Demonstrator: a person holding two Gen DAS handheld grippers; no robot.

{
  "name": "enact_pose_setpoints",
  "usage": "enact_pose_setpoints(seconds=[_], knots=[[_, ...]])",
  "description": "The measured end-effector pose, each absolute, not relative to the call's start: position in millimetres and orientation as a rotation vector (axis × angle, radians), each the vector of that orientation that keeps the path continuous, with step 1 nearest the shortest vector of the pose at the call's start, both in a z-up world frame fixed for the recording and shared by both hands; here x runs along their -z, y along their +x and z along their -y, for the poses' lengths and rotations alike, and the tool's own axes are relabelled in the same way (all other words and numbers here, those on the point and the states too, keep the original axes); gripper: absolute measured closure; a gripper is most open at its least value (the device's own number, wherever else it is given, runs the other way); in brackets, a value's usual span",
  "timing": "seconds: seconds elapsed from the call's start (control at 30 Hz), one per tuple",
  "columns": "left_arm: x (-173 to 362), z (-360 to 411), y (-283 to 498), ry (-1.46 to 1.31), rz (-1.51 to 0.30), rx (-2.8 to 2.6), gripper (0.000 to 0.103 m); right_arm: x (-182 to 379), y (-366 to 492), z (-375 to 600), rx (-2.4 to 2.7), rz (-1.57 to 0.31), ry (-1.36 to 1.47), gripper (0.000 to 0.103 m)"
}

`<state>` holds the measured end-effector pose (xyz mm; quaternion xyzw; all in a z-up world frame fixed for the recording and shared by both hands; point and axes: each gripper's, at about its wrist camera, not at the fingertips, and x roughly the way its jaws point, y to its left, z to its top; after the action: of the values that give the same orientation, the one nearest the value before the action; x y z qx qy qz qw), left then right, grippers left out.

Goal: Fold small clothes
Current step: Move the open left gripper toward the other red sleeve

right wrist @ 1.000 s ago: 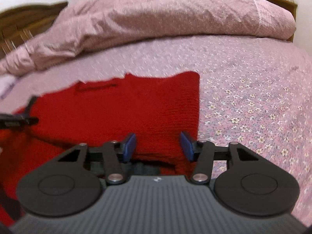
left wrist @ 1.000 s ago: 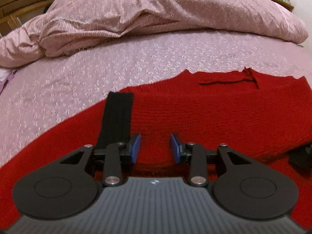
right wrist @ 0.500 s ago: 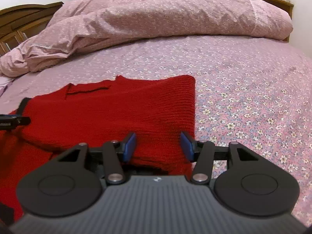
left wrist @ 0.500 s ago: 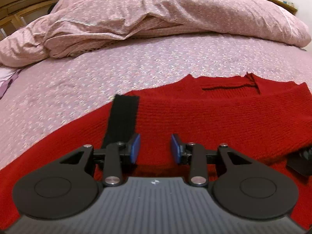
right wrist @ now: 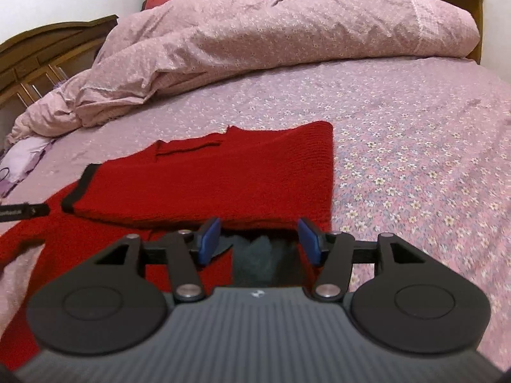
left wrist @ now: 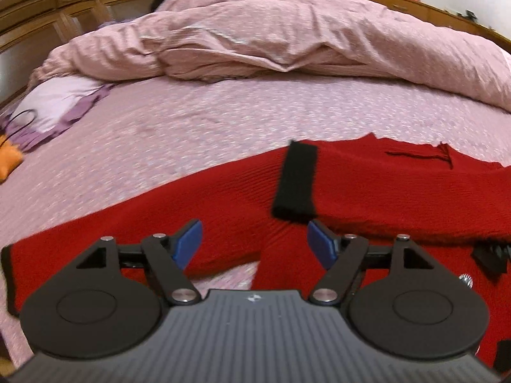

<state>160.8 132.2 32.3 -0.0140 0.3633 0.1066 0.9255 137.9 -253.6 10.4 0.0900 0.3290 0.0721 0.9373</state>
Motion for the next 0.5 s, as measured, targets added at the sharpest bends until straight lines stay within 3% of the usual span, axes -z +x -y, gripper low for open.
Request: enact_pose_setpoints(seconds=[0.5], knots=[[-36, -186, 93, -0.129, -0.734, -0.388, 0.025, -27, 94, 246, -0.165, -0.639, 0.176, 0.042]])
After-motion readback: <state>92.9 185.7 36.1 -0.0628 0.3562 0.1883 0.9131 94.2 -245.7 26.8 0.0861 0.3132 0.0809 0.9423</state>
